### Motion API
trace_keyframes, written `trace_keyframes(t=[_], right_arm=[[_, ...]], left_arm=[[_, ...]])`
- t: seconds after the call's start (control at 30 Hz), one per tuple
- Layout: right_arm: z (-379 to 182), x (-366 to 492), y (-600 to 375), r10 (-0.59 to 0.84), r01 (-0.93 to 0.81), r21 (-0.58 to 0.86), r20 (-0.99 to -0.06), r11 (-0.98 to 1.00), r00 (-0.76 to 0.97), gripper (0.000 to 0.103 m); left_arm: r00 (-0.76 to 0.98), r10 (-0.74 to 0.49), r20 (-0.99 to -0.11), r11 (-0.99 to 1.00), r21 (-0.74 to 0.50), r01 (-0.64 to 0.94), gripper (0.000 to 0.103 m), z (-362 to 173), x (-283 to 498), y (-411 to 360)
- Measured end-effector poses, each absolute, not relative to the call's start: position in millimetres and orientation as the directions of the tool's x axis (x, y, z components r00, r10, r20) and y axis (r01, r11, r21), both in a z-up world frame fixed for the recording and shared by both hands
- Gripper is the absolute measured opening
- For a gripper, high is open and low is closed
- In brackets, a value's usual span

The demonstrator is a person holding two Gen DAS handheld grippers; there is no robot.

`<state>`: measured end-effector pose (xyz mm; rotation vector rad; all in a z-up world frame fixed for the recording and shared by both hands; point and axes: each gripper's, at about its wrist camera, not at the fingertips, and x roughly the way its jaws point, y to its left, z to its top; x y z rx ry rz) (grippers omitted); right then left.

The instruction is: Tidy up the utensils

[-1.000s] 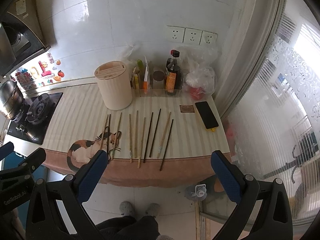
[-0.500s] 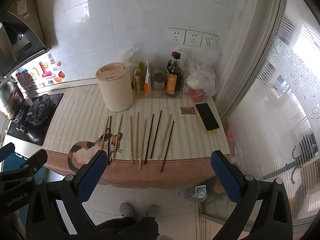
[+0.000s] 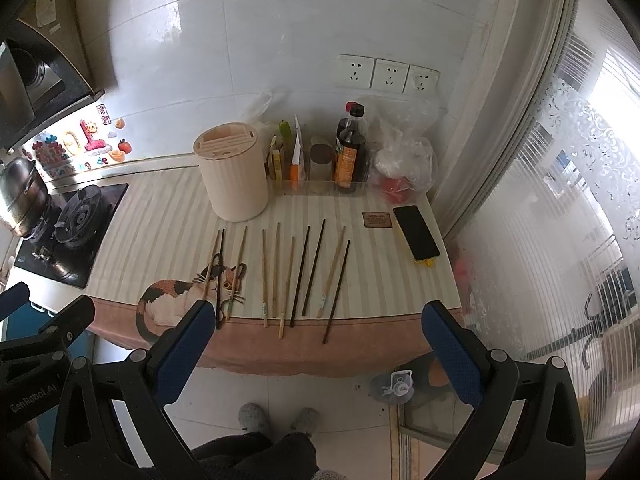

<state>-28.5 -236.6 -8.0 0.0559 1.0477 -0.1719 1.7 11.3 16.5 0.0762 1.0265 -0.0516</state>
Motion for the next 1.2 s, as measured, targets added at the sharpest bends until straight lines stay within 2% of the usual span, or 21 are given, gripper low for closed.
trace_keyframes(t=[0.67, 0.73, 0.87, 1.0, 1.17, 1.2], right_arm=[[-8, -26, -232, -0.115, 0.169, -0.036, -0.866, 0.985, 0.487, 0.103], [-9, -25, -233, -0.117, 0.183, -0.029, -0.864, 0.983, 0.489, 0.103], [-16, -18, -240, -0.1, 0.226, 0.031, -0.831, 0.974, 0.547, 0.103], [-38, 2, -243, -0.119, 0.27, 0.048, -0.814, 0.962, 0.568, 0.103], [-87, 31, -245, -0.145, 0.333, 0.053, -0.829, 0.941, 0.541, 0.103], [-101, 39, -245, -0.148, 0.341, 0.05, -0.835, 0.939, 0.529, 0.099]], left_arm=[[0.521, -0.015, -0.853, 0.995, 0.037, 0.09, 0.103, 11, 10, 12], [0.556, -0.012, -0.831, 0.994, 0.048, 0.093, 0.103, 10, 15, 12], [0.682, 0.057, -0.729, 0.987, 0.145, 0.072, 0.103, 3, 37, 17], [0.704, 0.002, -0.71, 0.986, 0.119, 0.117, 0.103, -20, 65, 30], [0.66, 0.008, -0.751, 0.983, 0.128, 0.133, 0.103, -77, 112, 44], [0.645, 0.01, -0.764, 0.984, 0.123, 0.13, 0.103, -89, 122, 46]])
